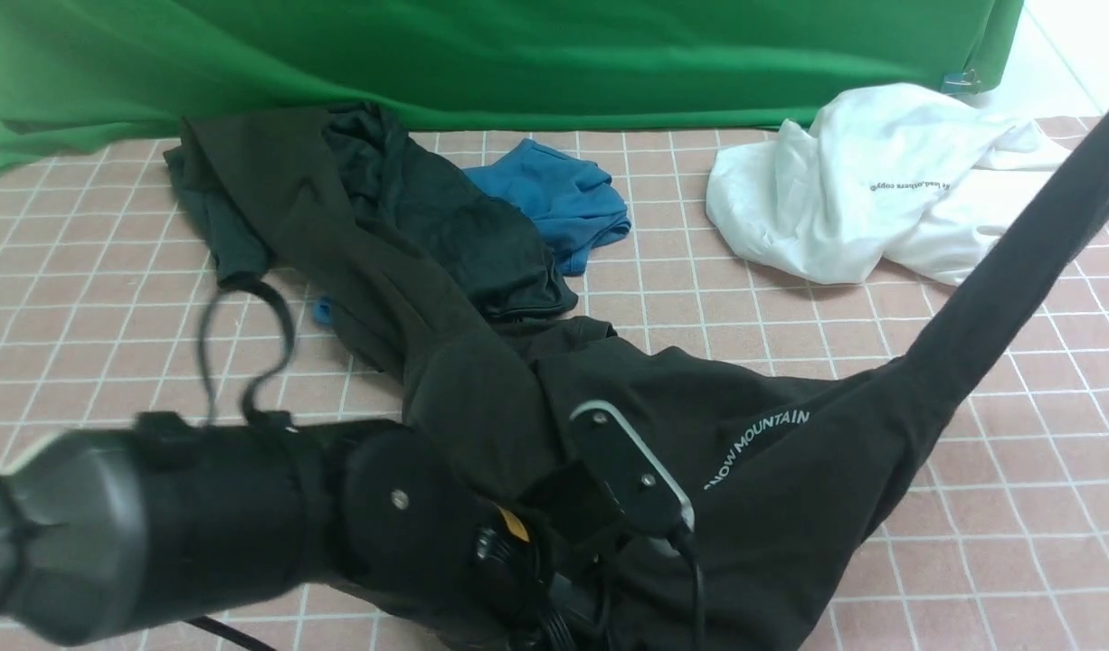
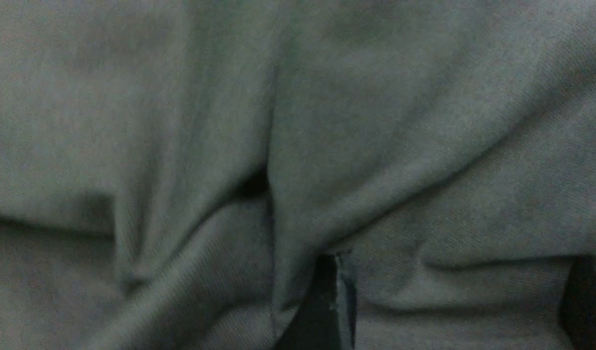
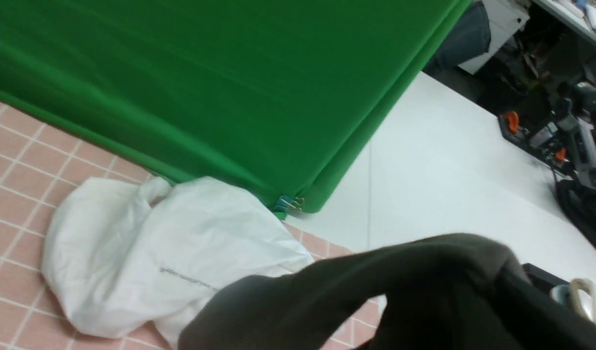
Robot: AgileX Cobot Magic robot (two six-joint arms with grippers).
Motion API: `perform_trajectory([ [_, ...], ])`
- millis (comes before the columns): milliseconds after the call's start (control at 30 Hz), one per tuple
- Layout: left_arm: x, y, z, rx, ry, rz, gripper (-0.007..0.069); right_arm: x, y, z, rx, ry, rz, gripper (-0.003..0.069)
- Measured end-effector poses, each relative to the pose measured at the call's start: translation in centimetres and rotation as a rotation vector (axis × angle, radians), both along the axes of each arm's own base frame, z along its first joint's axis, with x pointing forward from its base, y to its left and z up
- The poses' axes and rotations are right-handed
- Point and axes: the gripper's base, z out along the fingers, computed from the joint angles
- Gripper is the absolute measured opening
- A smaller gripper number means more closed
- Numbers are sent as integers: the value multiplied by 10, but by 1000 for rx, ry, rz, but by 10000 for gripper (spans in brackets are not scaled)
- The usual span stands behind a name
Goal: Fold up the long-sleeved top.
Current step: Spread the long sleeves with your arms and place them on the tabletop
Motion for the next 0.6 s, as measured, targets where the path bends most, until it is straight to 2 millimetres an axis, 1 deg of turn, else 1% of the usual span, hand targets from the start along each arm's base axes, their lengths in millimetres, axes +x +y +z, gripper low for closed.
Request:
perform_trajectory([
  [33, 3, -1, -4, 27, -48, -22, 563, 0, 2, 0, 6, 2, 15, 55],
  [67, 3, -1, -5, 32, -54, -25, 552, 0, 2, 0, 9, 2, 18, 55],
  [100, 5, 0, -6, 47, -70, -25, 433, 0, 3, -1, 15, 6, 30, 55],
  [133, 5, 1, -5, 57, -80, -31, 334, 0, 3, -1, 18, 7, 34, 55],
  [167, 5, 3, -3, 74, -93, -49, 186, 0, 4, -1, 15, 9, 39, 55],
  [200, 4, 3, -2, 76, -93, -53, 169, 0, 4, -1, 16, 11, 41, 55],
  [233, 2, 6, 3, 94, -102, -81, 94, 0, 4, -1, 15, 15, 41, 55],
  [267, 0, 9, 11, 106, -107, -97, 61, 0, 4, -2, 14, 21, 40, 55],
  [300, -2, 12, 22, 115, -123, -108, 48, -1, 4, -3, 14, 30, 37, 55],
  [333, -2, 12, 22, 120, -114, -112, 46, -1, 4, -3, 14, 31, 37, 55],
  [367, -4, 19, 49, 140, -173, -126, 39, -1, 3, -4, 14, 43, 33, 55],
  [400, -6, 21, 52, 157, -155, -125, 39, -1, 3, -4, 14, 44, 33, 55],
  [433, -7, 32, 83, 202, -222, -121, 39, -2, 4, -5, 22, 53, 34, 55],
  [467, -8, 41, 109, 233, -297, -106, 39, -2, 4, -5, 28, 61, 35, 55],
  [500, -10, 49, 124, 256, -331, -96, 39, -2, 4, -6, 35, 67, 37, 55],
  [533, -10, 59, 148, 296, -403, -75, 39, -3, 5, -7, 44, 78, 39, 55],
  [567, -12, 65, 164, 298, -454, -60, 39, -4, 5, -7, 50, 84, 40, 55],
  [600, -14, 74, 186, 318, -513, -42, 39, -5, 5, -7, 57, 91, 41, 55],
])
